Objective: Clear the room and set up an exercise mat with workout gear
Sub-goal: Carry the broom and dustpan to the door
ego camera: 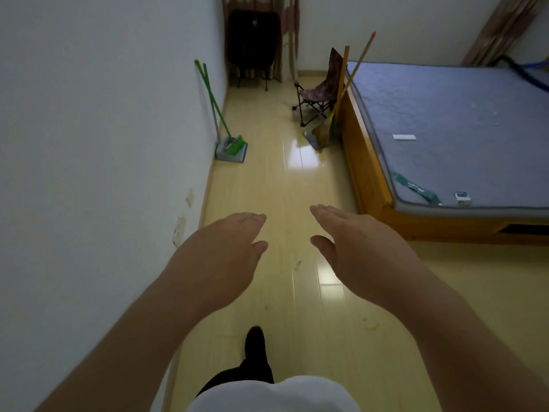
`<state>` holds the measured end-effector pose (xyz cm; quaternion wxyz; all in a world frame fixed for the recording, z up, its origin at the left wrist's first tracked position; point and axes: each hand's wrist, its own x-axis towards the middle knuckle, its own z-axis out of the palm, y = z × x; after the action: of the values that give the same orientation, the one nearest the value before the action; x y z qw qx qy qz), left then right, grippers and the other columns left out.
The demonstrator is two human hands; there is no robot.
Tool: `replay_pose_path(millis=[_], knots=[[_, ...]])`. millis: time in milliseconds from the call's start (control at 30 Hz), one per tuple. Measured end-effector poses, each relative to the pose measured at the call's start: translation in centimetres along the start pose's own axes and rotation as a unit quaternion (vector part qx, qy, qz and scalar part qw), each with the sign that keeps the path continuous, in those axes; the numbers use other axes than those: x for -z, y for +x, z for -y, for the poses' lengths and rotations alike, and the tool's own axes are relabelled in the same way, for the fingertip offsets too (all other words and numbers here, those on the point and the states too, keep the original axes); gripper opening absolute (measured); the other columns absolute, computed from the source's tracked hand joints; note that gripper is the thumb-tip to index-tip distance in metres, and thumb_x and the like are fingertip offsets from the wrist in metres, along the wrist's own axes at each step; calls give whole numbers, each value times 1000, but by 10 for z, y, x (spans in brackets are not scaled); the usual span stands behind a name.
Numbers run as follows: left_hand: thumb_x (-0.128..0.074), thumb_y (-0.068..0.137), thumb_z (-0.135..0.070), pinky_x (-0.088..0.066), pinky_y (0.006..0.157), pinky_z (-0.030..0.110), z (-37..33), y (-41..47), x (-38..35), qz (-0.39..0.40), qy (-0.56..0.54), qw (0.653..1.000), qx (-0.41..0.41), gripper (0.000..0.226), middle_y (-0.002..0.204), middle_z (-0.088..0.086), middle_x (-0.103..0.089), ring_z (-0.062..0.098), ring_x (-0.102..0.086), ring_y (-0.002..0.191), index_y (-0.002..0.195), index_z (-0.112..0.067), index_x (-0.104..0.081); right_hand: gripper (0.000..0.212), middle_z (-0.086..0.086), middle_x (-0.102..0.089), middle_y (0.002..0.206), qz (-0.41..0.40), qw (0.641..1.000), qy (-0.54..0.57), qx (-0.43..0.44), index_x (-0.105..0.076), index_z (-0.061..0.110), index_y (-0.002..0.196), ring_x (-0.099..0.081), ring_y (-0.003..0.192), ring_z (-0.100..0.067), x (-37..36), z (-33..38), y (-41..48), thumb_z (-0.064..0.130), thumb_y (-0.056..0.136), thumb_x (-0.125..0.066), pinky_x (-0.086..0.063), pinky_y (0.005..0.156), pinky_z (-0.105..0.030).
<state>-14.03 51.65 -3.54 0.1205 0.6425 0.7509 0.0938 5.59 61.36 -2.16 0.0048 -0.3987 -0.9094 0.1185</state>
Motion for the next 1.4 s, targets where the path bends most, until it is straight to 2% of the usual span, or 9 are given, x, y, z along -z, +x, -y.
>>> replay_pose_path(millis=[267, 433, 600, 800, 1033, 1167, 1300, 1400], knots=[[-38, 105, -41, -25, 114, 24, 54, 210, 39, 23, 4, 998, -53, 53, 159, -9, -34, 9, -34, 143, 156, -29, -27, 55, 10, -29, 162, -8, 998, 13, -54, -20, 28, 158, -33, 147, -10, 31, -47, 172, 39, 107, -38, -36, 113, -29], [-38, 105, -41, -25, 113, 23, 72, 345, 42, 26, 5, 996, -80, 53, 158, -8, -35, 9, -34, 142, 156, -29, -28, 55, 10, -30, 162, -15, 996, 21, -80, -20, 29, 158, -33, 146, -9, 36, -106, 281, 40, 107, -37, -36, 112, -27], [-40, 105, -40, -26, 116, 26, 85, 496, 36, 30, 6, 997, -67, 54, 158, -6, -36, 10, -34, 143, 156, -28, -29, 55, 8, -31, 162, -18, 995, 36, -91, -21, 27, 158, -34, 146, -11, 47, -188, 410, 37, 107, -39, -36, 112, -28], [-40, 105, -40, -27, 113, 24, 86, 649, 67, 37, 1, 997, -66, 53, 157, -7, -38, 9, -35, 142, 155, -28, -31, 54, 8, -33, 161, -20, 996, 32, -83, -23, 26, 158, -39, 144, -12, 95, -265, 552, 37, 107, -39, -39, 111, -29], [-40, 105, -40, -29, 115, 27, 115, 829, 84, 26, -23, 997, -71, 52, 154, -6, -42, 10, -39, 140, 154, -26, -33, 55, 7, -32, 162, -21, 996, 21, -85, -23, 27, 158, -39, 143, -14, 129, -330, 722, 37, 106, -39, -41, 112, -33], [-40, 105, -38, -27, 116, 27, 145, 951, 84, 31, -26, 995, -91, 52, 155, -6, -41, 11, -36, 142, 155, -26, -32, 54, 7, -32, 162, -34, 992, 18, -119, -25, 28, 158, -42, 142, -16, 140, -368, 828, 35, 107, -40, -41, 109, -32], [-42, 104, -38, -33, 114, 30, 163, 1059, 101, 52, -42, 991, -112, 53, 153, -5, -43, 13, -40, 139, 155, -27, -31, 53, 8, -31, 162, -28, 986, 20, -161, -26, 28, 158, -45, 139, -15, 160, -397, 910, 35, 108, -37, -42, 107, -30], [-44, 104, -36, -36, 107, 29, 164, 1140, 116, 58, -30, 987, -143, 52, 146, -3, -50, 15, -46, 132, 154, -28, -33, 53, 8, -29, 163, -29, 982, 27, -185, -25, 27, 159, -41, 142, -15, 177, -423, 965, 36, 108, -35, -39, 110, -30]])
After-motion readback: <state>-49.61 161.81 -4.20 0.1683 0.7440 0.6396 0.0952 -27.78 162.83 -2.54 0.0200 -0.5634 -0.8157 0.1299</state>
